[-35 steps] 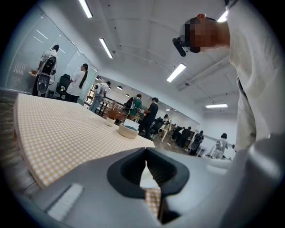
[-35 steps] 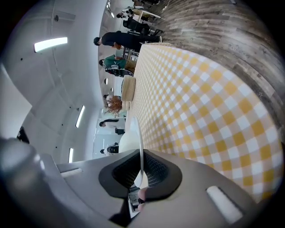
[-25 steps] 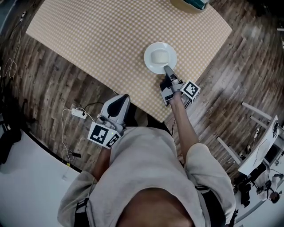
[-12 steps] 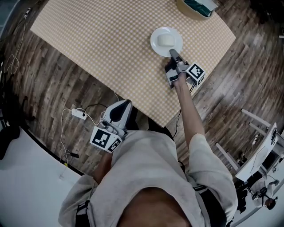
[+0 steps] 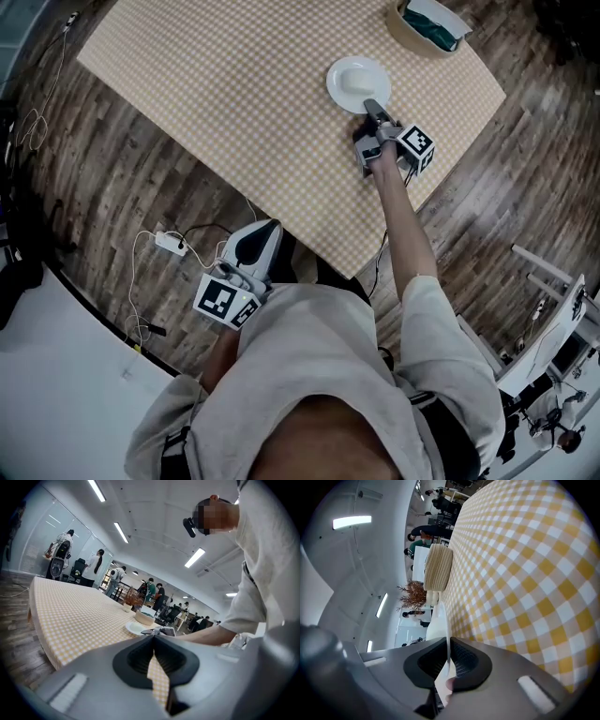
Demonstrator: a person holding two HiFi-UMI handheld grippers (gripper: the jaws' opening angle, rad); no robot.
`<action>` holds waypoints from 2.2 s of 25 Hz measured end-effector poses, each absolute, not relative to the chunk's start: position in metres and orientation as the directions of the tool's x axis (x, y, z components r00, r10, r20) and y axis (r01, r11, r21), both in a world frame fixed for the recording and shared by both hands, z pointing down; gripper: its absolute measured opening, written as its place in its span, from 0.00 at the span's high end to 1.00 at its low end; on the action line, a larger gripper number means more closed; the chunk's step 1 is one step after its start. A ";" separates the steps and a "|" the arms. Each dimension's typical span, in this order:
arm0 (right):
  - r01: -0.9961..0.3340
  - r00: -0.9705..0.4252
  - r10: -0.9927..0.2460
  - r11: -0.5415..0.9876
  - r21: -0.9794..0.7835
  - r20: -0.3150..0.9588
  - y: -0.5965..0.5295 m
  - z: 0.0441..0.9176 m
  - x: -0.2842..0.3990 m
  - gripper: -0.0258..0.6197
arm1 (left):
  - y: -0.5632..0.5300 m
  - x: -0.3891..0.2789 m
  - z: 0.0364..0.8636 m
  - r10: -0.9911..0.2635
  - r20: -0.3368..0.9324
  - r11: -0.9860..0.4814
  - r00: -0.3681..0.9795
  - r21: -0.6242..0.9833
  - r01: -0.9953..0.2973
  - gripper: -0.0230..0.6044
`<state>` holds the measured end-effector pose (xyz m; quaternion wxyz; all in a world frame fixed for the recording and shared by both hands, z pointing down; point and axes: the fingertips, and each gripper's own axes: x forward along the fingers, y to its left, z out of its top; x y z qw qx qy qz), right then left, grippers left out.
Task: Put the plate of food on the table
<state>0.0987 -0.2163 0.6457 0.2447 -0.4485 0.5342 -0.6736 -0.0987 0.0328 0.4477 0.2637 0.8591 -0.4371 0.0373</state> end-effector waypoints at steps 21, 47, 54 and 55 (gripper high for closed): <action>-0.100 -0.442 -0.810 -0.384 -0.918 0.387 -0.220 0.659 0.094 0.92 | 0.034 -0.113 0.447 -0.751 0.298 -0.456 0.589 0.412 -0.789 0.95; -0.538 -0.677 -0.606 0.019 -0.843 0.418 -0.212 0.631 0.068 0.66 | 0.034 -0.104 0.447 -0.738 0.289 -0.471 0.610 0.427 -0.772 0.95; -0.753 -0.649 -0.456 0.265 -0.603 0.610 -0.196 0.642 0.060 0.63 | 0.034 -0.100 0.445 -0.732 0.283 -0.481 0.619 0.429 -0.765 0.95; -0.760 -0.646 -0.439 0.291 -0.581 0.625 -0.195 0.643 0.059 0.63 | 0.034 -0.100 0.445 -0.732 0.283 -0.482 0.620 0.429 -0.764 0.95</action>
